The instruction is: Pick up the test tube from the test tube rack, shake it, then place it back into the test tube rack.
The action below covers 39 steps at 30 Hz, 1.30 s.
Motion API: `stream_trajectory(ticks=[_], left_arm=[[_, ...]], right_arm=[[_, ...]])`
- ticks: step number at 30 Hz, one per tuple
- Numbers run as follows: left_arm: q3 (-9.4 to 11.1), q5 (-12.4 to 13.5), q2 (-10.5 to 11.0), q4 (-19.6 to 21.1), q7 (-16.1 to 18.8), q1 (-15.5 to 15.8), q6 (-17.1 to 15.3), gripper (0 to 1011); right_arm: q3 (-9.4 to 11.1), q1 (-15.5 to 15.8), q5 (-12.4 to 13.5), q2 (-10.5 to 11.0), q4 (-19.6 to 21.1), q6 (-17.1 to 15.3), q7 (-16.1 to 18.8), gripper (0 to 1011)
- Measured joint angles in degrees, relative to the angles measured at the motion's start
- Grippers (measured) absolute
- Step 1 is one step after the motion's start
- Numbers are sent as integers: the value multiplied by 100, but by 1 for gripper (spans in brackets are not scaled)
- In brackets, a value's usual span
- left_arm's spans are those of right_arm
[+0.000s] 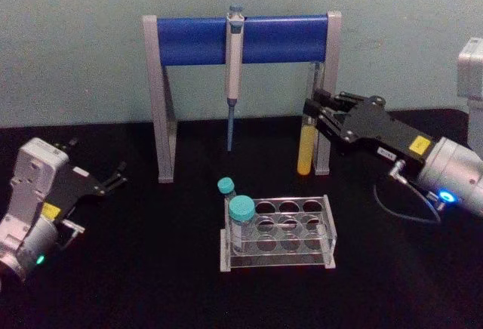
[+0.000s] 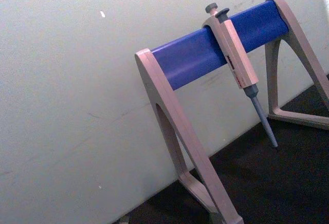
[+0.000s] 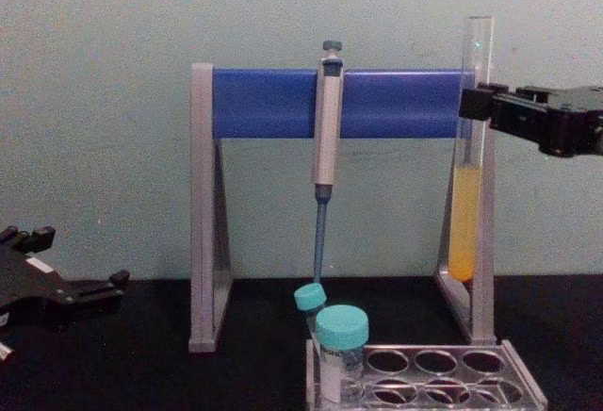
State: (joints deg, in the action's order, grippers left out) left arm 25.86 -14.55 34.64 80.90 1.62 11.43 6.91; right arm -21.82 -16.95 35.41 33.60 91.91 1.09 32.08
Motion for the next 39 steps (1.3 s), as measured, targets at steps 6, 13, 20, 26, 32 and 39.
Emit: stream_trajectory(ticks=[6, 13, 20, 26, 32, 39], left_arm=[[0, 0, 0, 0, 0, 1, 0, 1001], [0, 0, 0, 0, 0, 0, 0, 1002], [0, 0, 0, 0, 0, 0, 0, 1001], [0, 0, 0, 0, 0, 0, 0, 1002], [0, 0, 0, 0, 0, 0, 0, 1001], [0, 0, 0, 0, 0, 0, 0, 1001]], right_arm=[[-63, 99, 73, 99, 200, -16, 256, 213], [-333, -112, 94, -113, 95, 2, 431, 213], [-501, -507, 27, -423, -320, 40, 399, 214], [-519, -688, -50, -538, -544, 51, 283, 213], [-460, -687, -63, -528, -570, 47, 205, 213], [-428, -669, -71, -531, -569, 49, 185, 213]])
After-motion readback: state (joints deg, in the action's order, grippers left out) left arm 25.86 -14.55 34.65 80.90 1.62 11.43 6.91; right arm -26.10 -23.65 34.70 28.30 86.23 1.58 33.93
